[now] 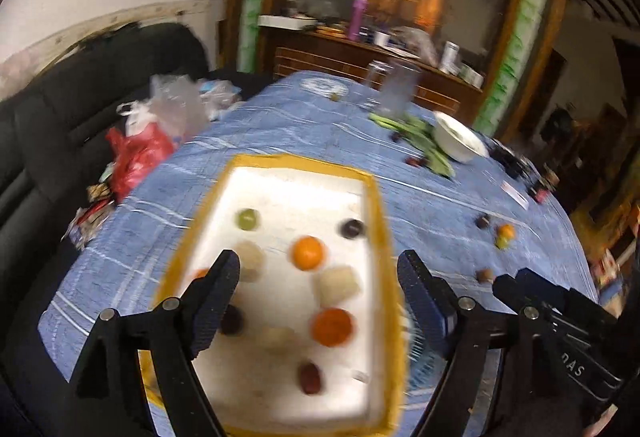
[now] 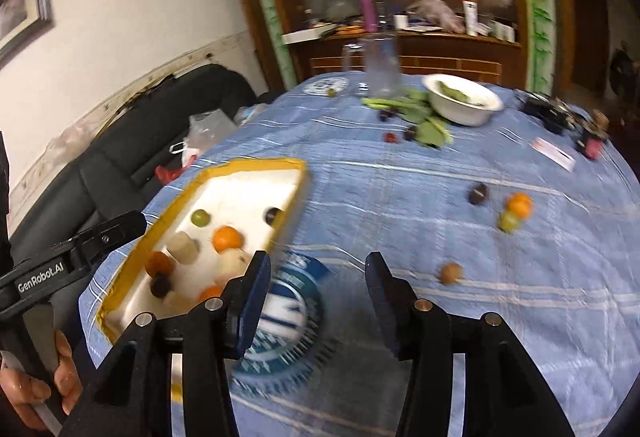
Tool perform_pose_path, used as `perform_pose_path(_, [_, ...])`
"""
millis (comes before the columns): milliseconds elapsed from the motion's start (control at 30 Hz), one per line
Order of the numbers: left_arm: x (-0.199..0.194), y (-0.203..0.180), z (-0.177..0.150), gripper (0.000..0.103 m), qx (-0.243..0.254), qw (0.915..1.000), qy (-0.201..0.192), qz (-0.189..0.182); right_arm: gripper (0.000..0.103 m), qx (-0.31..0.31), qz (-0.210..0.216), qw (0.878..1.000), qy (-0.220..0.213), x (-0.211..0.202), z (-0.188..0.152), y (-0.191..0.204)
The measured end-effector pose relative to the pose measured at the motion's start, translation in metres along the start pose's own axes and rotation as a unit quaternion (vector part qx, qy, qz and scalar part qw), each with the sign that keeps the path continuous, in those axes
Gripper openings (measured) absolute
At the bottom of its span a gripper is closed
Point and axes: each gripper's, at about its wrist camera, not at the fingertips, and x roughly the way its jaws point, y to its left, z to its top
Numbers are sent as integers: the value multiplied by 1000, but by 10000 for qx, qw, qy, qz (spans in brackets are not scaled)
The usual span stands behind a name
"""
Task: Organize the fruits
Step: 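Move both open tools back toward the remaining fruit on the table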
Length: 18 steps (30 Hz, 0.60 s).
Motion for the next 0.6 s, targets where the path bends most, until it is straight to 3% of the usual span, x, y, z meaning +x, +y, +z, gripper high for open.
perform_pose_path(333, [-9,-91,-21,80,646,9960,167,-599,57,583,-384,9973,-239,-59,-34,-73])
perform_pose_path(600, [-10,-147,-31,80,1021,9896,342,-953,57,988,-527,9934,-230,-79,-49,-113])
